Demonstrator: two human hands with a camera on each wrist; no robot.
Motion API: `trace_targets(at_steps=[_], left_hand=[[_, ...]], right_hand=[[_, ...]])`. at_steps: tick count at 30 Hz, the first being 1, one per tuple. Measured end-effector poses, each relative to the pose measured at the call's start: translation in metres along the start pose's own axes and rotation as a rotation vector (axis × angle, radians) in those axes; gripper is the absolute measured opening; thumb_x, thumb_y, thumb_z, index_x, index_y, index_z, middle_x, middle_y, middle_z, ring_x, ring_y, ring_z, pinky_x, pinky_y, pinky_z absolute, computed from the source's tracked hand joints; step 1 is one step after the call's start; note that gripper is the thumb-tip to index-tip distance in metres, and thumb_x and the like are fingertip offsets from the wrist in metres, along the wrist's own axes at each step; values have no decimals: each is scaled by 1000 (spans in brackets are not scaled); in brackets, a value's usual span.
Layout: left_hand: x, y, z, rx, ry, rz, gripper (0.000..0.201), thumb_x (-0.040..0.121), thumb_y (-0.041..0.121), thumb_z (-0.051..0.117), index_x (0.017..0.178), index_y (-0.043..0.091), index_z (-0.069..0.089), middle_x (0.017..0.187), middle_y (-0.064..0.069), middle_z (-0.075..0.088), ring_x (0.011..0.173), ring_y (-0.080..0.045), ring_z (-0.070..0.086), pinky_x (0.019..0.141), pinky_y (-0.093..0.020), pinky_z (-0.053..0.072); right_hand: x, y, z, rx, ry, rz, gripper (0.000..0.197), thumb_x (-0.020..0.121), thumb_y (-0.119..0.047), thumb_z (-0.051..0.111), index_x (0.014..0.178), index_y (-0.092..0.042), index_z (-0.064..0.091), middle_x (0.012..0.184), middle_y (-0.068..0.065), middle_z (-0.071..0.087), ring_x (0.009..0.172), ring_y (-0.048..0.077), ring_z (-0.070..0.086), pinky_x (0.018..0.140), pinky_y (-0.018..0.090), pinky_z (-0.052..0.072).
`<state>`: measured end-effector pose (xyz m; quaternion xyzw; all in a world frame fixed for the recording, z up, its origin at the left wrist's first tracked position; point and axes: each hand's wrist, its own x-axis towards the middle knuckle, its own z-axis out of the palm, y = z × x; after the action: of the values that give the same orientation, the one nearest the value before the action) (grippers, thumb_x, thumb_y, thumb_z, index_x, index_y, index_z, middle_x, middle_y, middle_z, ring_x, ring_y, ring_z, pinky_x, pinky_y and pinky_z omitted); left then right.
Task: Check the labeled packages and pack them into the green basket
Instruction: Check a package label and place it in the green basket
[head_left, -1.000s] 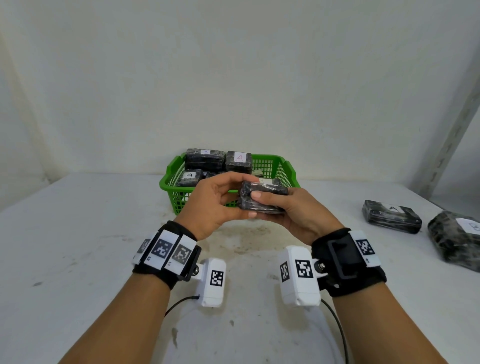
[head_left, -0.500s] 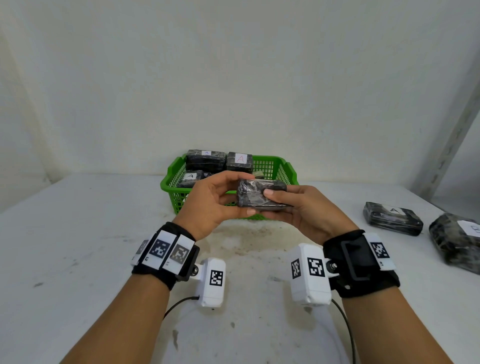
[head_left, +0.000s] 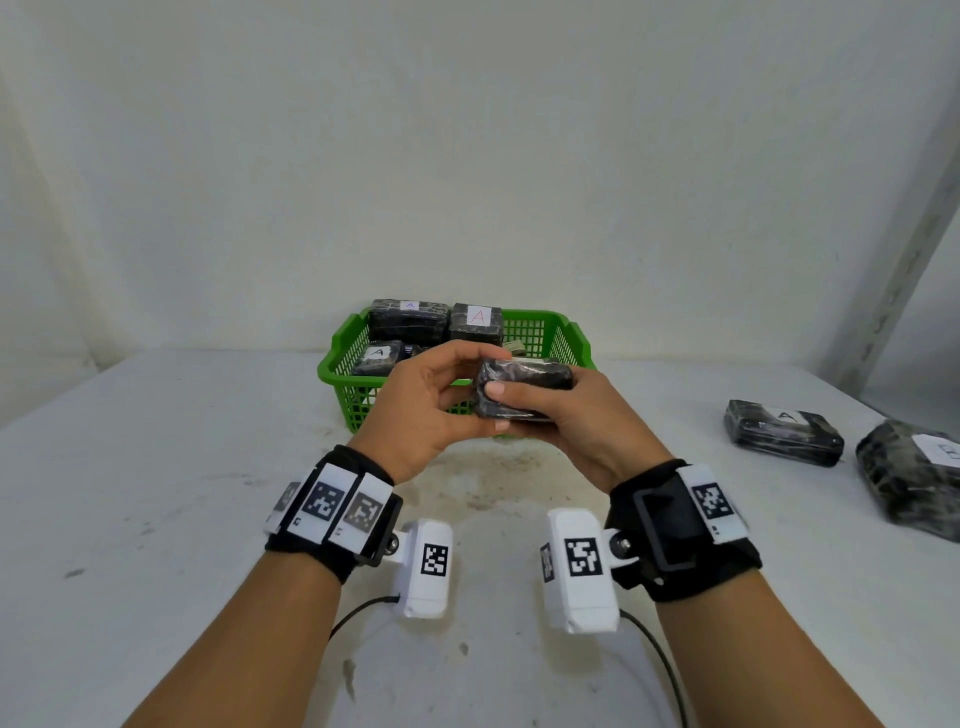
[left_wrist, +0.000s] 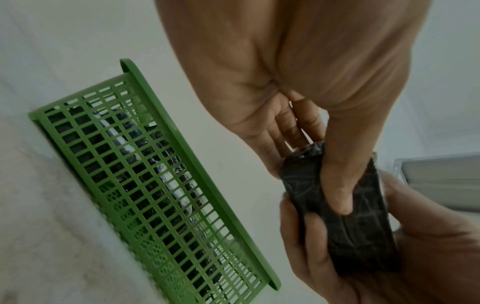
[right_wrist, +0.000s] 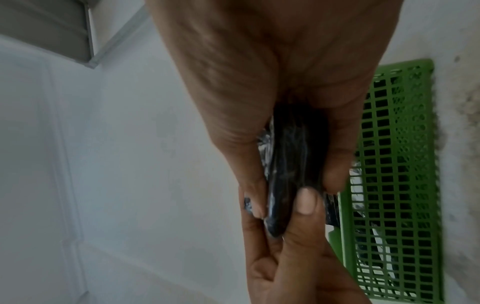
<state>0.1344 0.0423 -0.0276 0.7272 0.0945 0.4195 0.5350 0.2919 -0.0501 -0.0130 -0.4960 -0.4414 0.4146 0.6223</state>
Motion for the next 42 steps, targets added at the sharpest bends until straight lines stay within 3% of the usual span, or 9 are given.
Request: trace_targets(at_steps=[3,6,14,21,27,30,35,39,42], left_hand=[[0,0,0,7,-6,1,60,64,-15,82,117,4,63,115,-11,70,108,-24,68,91,-32,56],[1,0,0,-1,9,0,61,64,-13,82,118,6,63,116,-11,70,110,-24,68,91,-33,56],[2,0,-5,0,49,2,62,62,-14,82,117,7,63,116,-10,71,111,-22,67,90,-31,56],[1,3,-4,-38,41,-1,62,58,-2,84,116,9,62,115,-12,70,111,-22,66,89,-32,56],[5,0,-9,-31,44,-17,65,63,-17,79,120,5,58,118,-12,67,112,-20,65,91,-31,56],[7,-1,-9,-17,90,-12,65,64,-19,79,120,4,55,121,-10,65,108,-18,65,89,-29,56],[7,-2,-6,79,117,-46,64,64,-13,82,116,13,56,118,-2,66,109,-19,66,87,-28,56],[4,1,-5,219,90,-57,62,62,19,91,117,22,64,111,2,72,106,-17,69,94,-38,56],[3,6,-1,271,98,-41,54,69,27,88,118,23,65,109,4,73,104,-13,69,96,-40,55]], right_hand=[[-1,0,1,21,15,-25,29,84,-4,81,112,0,76,104,15,79,90,23,78,72,28,62],[-1,-5,-5,54,-42,7,31,88,-2,76,118,1,73,105,12,79,89,16,77,69,21,59],[0,-8,-15,85,-130,57,46,73,-8,78,117,0,71,119,18,76,110,29,73,99,35,59],[-2,-12,-20,90,-63,69,25,97,-13,65,115,3,72,108,18,78,92,23,78,77,25,62],[-4,-15,-13,106,-26,22,34,102,-26,61,120,1,71,113,22,76,100,32,75,82,31,64],[-5,-18,-13,175,3,15,37,105,-36,53,116,-7,72,106,19,76,90,35,74,77,35,64],[-4,-11,-10,81,14,-41,31,103,-30,57,111,-7,75,103,12,76,94,32,69,71,31,56],[-2,-4,2,-3,40,-47,33,99,-33,65,109,-4,77,103,11,79,87,24,72,73,31,57],[-1,-2,4,-33,93,-72,36,96,-36,70,108,-2,75,104,11,79,85,23,74,78,34,61]])
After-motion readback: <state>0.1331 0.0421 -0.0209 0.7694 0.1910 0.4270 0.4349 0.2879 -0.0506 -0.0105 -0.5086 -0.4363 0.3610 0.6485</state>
